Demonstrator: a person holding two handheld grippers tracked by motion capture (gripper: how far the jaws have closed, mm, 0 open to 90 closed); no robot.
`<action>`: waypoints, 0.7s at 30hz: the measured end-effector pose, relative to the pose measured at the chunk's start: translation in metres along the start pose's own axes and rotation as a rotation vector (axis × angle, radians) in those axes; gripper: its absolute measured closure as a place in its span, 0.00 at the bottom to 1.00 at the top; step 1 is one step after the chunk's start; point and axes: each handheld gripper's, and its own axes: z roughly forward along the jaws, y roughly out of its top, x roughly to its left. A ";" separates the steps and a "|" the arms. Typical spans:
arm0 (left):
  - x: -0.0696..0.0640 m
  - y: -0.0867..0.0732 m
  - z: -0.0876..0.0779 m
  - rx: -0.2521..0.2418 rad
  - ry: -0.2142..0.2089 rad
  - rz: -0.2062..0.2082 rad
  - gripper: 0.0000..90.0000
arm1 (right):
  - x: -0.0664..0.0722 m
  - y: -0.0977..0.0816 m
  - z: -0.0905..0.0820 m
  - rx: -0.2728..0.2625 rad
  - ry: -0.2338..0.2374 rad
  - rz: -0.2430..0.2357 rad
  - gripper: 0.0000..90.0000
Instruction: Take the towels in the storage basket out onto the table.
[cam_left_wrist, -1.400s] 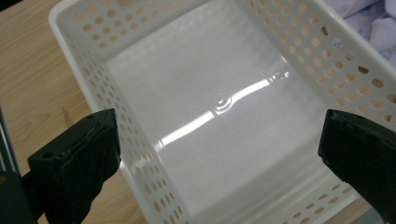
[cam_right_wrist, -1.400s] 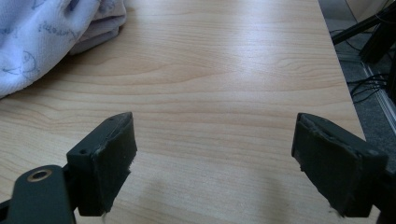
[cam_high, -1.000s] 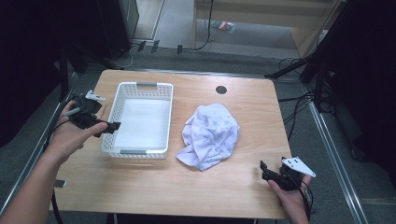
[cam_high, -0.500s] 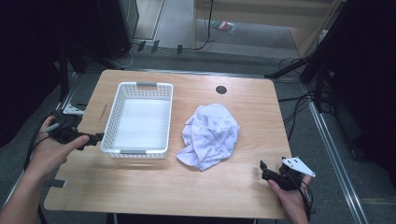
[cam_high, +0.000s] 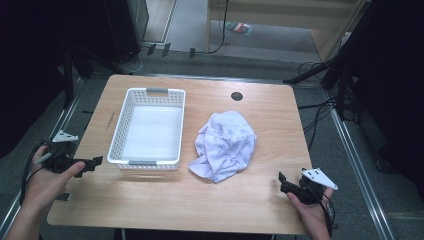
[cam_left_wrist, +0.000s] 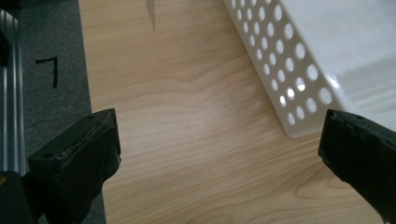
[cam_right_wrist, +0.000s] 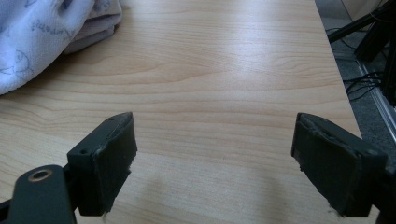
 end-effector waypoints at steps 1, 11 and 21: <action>0.001 -0.004 0.001 -0.004 -0.003 -0.005 0.00 | 0.000 0.000 0.000 0.000 0.000 0.001 0.16; 0.006 -0.041 0.018 -0.031 0.000 -0.053 0.00 | 0.000 0.000 0.000 0.000 -0.001 0.001 0.16; 0.006 -0.058 0.027 -0.110 -0.004 -0.077 0.00 | 0.000 0.000 0.000 0.000 -0.002 0.002 0.16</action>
